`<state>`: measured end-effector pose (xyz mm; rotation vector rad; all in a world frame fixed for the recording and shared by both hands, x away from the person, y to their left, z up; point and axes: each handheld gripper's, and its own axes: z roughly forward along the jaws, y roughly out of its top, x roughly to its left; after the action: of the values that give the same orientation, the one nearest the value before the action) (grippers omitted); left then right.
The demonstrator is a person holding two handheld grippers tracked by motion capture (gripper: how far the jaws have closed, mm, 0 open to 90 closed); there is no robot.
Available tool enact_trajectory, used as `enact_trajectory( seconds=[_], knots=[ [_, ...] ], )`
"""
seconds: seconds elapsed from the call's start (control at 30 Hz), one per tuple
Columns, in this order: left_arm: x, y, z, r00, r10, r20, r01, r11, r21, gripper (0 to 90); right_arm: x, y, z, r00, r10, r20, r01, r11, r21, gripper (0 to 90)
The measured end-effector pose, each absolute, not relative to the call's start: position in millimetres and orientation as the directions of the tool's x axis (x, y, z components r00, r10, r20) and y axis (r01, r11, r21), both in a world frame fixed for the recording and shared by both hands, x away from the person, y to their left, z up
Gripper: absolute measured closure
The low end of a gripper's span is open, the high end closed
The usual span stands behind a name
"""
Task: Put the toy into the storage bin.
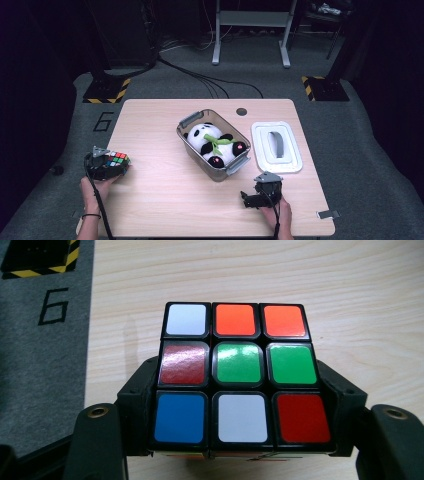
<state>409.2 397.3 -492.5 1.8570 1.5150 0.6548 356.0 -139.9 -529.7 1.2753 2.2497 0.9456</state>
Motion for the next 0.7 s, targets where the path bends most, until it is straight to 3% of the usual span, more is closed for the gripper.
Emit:
enact_trajectory(
  seconds=[0.7],
  knots=[
    [401.9, 368.6, -469.3, 0.310, 0.951, -0.001, 0.628, -0.204, 0.751, 34.1, 356.0, -140.0, -529.7, -0.513, 0.858, -0.003, 0.598, 0.360, 0.716, 0.2]
  ],
)
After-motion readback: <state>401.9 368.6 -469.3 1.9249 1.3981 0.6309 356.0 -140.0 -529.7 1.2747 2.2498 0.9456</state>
